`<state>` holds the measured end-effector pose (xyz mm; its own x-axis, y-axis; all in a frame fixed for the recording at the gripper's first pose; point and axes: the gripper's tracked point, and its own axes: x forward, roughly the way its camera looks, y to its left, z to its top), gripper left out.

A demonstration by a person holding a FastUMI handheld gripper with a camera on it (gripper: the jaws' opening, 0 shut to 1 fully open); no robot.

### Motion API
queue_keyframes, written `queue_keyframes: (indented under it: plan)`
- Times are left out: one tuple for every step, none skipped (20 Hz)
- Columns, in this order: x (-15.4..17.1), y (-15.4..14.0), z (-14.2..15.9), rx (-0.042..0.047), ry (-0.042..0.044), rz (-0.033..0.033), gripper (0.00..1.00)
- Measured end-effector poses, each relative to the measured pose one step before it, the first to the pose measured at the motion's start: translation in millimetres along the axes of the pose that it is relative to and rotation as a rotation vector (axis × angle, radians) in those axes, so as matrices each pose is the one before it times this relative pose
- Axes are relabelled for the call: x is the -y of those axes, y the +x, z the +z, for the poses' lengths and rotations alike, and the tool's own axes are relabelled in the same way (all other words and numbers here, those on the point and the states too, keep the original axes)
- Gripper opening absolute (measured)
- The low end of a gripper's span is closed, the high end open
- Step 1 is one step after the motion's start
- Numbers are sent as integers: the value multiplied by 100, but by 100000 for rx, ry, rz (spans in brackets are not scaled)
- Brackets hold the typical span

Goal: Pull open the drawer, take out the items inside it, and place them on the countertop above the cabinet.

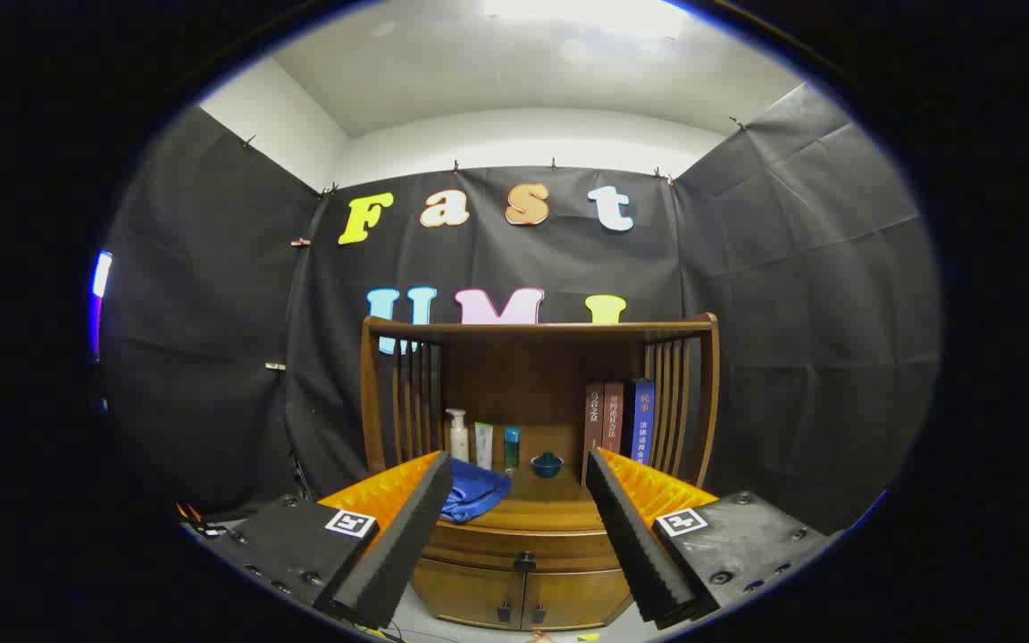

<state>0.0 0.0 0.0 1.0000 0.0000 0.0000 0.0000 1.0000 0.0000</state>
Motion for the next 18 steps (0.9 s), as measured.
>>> queue_keyframes:
  plan:
    - [79, 131, 105, 528, 317, -418, 98]
    - [90, 7, 22, -98, -33, -498, 98]
    - [242, -35, -159, -303, 89, -510, 98]
    - [48, 61, -4, -49, 308, 13, 98]
    - [-79, -42, 239, 277, 307, 2, 98]
    - [63, 9, 276, 582, 138, -78, 98]
    - [-6, -84, 122, 442, -506, -350, 98]
    - [8, 87, 29, 372, -913, -11, 98]
    - [-89, -132, 25, 98, -1019, 233, 98]
    - [-146, -22, -7, -349, -736, 175, 98]
    - [-50, 109, 122, 88, -258, -202, 98]
    - [238, 70, 51, -379, 142, -1007, 98]
    - [72, 42, -16, -243, 413, -420, 98]
    - [-141, 78, 18, -239, 672, 140, 98]
    - [-173, -69, -148, -353, 724, 571, 98]
    - [-221, -16, -19, 50, 1041, 857, 98]
    - [63, 101, 70, -94, 901, -35, 98]
    - [183, 140, -181, -459, 579, -725, 98]
